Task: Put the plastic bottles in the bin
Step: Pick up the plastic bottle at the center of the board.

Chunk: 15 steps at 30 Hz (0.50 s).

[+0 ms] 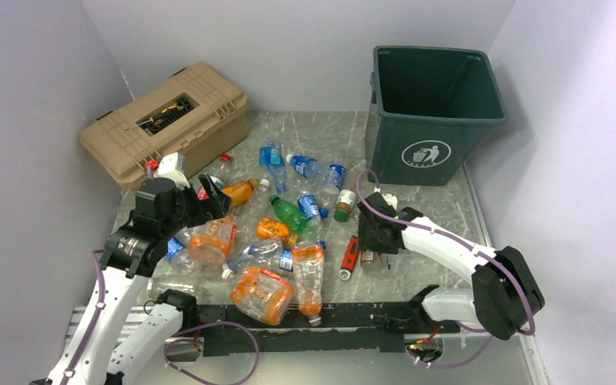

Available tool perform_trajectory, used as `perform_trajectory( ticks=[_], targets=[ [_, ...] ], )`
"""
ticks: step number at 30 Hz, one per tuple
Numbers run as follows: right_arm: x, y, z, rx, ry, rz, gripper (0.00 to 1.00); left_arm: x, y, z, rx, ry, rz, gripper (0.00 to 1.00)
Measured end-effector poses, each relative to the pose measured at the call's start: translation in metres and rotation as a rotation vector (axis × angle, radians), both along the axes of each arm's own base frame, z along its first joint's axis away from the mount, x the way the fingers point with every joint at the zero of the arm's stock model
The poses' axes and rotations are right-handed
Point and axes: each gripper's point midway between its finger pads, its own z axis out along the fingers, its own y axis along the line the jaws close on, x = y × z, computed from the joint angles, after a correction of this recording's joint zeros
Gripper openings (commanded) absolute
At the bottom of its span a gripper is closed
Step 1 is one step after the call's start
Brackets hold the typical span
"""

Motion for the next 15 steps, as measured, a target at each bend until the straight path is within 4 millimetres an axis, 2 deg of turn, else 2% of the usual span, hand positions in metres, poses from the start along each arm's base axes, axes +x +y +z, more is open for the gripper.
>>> perform_trajectory(
  ticks=[4,5,7,10,13,15],
  targets=[
    [0.000,0.000,0.002,0.000,-0.002,0.006,0.15,0.000,0.000,0.001,-0.001,-0.002,0.000,1.00],
    [0.000,-0.001,0.004,-0.002,-0.004,0.010,0.02,0.000,0.000,0.001,-0.001,-0.004,0.000,0.99],
    [0.000,-0.001,0.013,0.002,-0.025,0.020,0.00,-0.001,-0.001,0.003,-0.006,-0.011,-0.003,0.99],
    [0.009,0.004,0.050,0.036,-0.126,0.052,0.00,0.000,-0.005,0.008,-0.037,-0.042,-0.015,0.99],
    [0.022,0.025,0.114,0.144,-0.323,0.143,0.00,0.000,-0.013,0.012,-0.087,-0.089,-0.040,0.99],
    [0.019,0.043,0.156,0.252,-0.457,0.241,0.00,0.001,-0.020,0.017,-0.123,-0.120,-0.068,1.00]
  ],
)
